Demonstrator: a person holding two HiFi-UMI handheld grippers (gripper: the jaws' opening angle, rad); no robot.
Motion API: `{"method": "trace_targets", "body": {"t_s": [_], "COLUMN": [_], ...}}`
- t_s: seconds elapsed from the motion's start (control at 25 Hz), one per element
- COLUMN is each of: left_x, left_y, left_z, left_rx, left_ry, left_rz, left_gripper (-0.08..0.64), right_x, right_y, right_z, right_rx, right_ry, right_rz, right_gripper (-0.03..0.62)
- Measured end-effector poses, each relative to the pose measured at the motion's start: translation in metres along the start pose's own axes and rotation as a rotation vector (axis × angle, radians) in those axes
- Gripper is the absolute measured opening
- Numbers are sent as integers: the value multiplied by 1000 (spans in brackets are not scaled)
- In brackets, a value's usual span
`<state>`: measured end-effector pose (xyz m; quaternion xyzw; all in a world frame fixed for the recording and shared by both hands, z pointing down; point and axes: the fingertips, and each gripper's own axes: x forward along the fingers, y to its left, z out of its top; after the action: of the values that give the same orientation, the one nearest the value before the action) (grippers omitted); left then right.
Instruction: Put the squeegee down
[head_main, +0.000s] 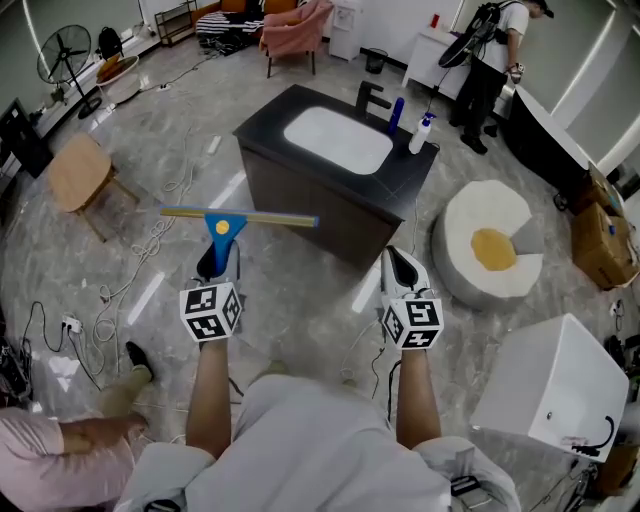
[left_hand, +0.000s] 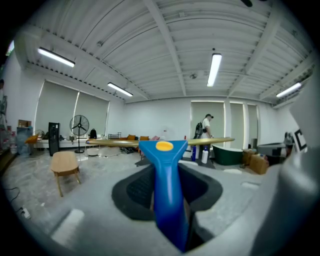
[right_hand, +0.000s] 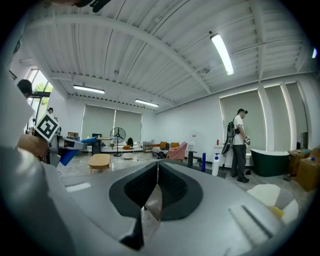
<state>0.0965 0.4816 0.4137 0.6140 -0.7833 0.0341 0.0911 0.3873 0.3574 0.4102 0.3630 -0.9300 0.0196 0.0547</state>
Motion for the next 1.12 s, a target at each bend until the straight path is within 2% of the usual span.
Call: {"method": "trace_targets", "body": {"t_s": [0.4,0.64,1.12], "left_x": [18,29,89], "left_y": [64,100,143], "left_z": [-12,-14,-25], "left_rx": [-16,-36,-31], "left_ry": [23,42,68], "left_rz": [-62,-81,-77], "left_gripper": [129,129,129], "right_x": [38,64,145], "right_y": [53,85,82], "right_z": [-6,-5,-13], "right_rx": [17,-3,0], "right_ry": [25,58,60], "right_rz": [-51,-42,-35], "right_gripper": [9,9,9]}}
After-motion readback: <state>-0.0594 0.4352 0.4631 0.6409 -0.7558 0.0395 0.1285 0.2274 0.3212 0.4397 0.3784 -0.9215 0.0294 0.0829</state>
